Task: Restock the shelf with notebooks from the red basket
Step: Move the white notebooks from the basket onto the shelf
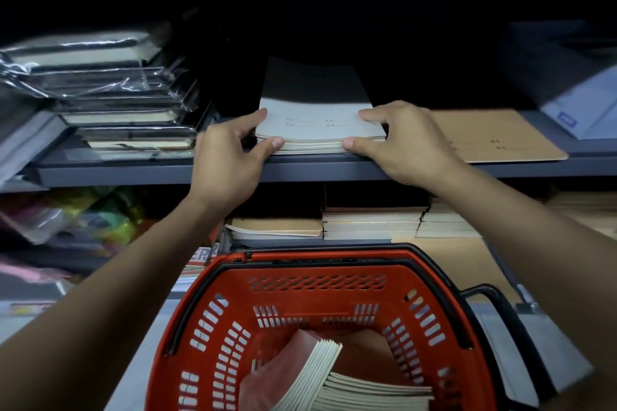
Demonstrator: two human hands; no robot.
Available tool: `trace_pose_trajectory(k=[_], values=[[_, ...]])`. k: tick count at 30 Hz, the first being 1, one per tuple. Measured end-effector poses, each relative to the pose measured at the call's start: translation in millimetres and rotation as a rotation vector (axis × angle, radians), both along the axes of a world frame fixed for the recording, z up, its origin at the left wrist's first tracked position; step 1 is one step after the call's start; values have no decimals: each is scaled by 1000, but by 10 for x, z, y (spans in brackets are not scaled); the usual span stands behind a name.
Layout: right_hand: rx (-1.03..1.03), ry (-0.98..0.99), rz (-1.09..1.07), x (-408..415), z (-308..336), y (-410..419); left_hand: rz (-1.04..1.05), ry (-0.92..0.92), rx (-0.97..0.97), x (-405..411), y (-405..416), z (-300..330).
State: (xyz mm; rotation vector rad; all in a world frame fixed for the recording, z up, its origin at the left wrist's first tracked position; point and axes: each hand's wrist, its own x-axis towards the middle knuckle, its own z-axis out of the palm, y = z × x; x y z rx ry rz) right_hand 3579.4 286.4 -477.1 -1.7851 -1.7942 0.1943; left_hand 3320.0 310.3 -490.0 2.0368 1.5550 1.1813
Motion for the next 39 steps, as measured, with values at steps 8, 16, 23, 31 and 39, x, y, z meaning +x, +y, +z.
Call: trace_pose_trajectory(k=[8, 16, 23, 31, 39], values=[[26, 35, -54, -44, -24, -5, 16, 18, 21, -16, 12, -32], [47, 31, -65, -88, -44, -41, 24, 43, 19, -9, 25, -56], [52, -39, -67, -81, -90, -97, -10, 107, 51, -45, -72, -54], [98, -138, -57, -38, -174, -301, -36, 110, 19, -146, -271, -67], [136, -134, -47, -102, -305, -673, -61, 226, 2, -194, -575, -180]])
